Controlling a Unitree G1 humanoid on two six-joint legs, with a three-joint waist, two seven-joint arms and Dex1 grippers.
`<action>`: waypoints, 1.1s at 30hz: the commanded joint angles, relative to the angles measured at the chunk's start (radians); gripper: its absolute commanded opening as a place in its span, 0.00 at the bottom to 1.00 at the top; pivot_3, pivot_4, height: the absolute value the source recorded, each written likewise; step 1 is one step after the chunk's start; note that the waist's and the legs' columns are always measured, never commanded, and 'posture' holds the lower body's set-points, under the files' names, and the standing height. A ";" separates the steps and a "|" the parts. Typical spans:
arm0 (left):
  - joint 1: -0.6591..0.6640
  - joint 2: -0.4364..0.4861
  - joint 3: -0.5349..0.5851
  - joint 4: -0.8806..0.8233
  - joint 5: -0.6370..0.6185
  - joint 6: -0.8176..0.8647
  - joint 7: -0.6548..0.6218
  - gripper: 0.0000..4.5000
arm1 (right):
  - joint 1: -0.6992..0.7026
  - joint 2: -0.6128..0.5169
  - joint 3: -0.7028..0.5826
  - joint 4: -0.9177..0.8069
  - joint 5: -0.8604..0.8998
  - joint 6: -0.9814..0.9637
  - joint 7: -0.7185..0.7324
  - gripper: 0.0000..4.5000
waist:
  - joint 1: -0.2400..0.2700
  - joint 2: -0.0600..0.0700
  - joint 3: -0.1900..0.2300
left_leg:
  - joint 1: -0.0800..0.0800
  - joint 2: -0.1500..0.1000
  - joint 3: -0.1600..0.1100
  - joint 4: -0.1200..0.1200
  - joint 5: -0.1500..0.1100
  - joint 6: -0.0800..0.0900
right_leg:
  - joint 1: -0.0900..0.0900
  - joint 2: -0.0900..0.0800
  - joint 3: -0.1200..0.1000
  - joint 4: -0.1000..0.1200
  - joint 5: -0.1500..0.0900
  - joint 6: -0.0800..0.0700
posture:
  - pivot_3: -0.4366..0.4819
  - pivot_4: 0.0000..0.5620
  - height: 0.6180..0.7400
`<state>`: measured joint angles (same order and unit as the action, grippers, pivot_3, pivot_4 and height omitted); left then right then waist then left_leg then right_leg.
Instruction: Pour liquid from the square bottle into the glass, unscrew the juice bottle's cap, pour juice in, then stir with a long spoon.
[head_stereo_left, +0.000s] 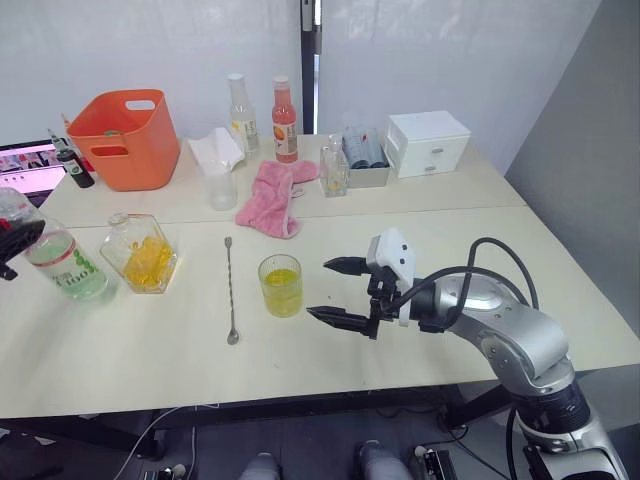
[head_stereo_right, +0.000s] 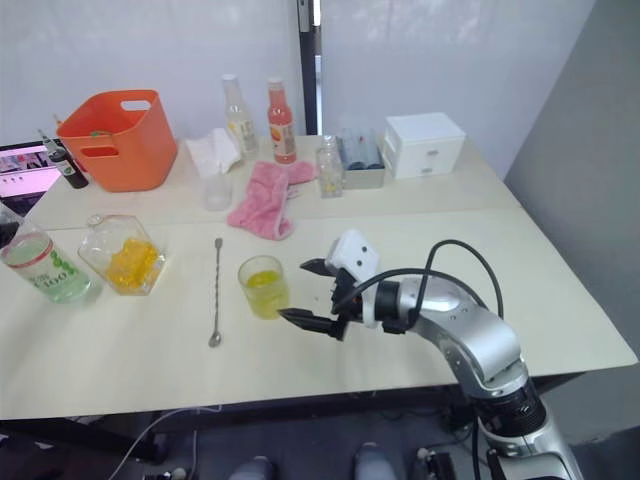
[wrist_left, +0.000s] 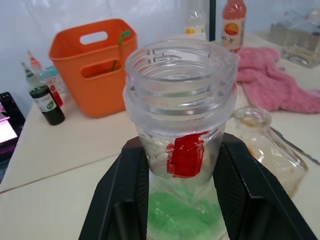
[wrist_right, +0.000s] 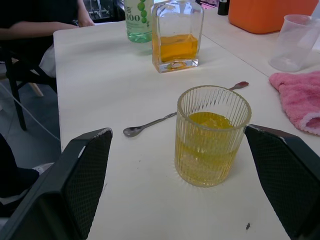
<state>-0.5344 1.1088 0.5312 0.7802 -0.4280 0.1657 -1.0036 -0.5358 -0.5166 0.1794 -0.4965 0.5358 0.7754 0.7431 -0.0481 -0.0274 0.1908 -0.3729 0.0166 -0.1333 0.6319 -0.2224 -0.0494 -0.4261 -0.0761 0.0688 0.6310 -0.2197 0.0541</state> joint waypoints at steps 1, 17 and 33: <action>-0.113 -0.002 -0.032 0.100 0.033 -0.071 0.018 0.31 | -0.006 0.003 -0.020 -0.045 0.026 0.013 -0.010 0.99 | 0.001 0.000 0.000 | 0.000 0.000 0.000 0.000 0.000 0.000 | 0.000 0.000 0.000 0.000 0.000 0.000 | 0.48 0.27 0.99; -0.326 -0.061 -0.094 0.438 0.129 -0.196 0.129 0.31 | -0.011 -0.011 -0.040 -0.062 0.057 0.039 -0.037 0.99 | 0.000 -0.001 0.000 | -0.001 0.000 0.000 0.001 0.000 0.000 | 0.000 0.000 0.000 0.001 0.000 0.001 | 0.48 0.27 0.99; -0.340 -0.044 -0.065 0.440 0.095 -0.168 0.100 0.99 | -0.004 -0.025 -0.060 -0.070 0.064 0.050 -0.053 1.00 | 0.000 -0.001 0.000 | 0.000 0.000 0.000 0.001 0.000 0.000 | 0.000 0.000 0.000 0.001 0.000 0.001 | 0.48 0.27 0.99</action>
<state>-0.8577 1.0279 0.4448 1.2371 -0.3166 -0.0010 -0.8888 -0.5351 -0.5317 0.1551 -0.5226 0.5774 0.8203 0.6932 -0.0481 -0.0287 0.1905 -0.3731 0.0162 -0.1334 0.6327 -0.2224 -0.0493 -0.4260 -0.0763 0.0688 0.6324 -0.2199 0.0556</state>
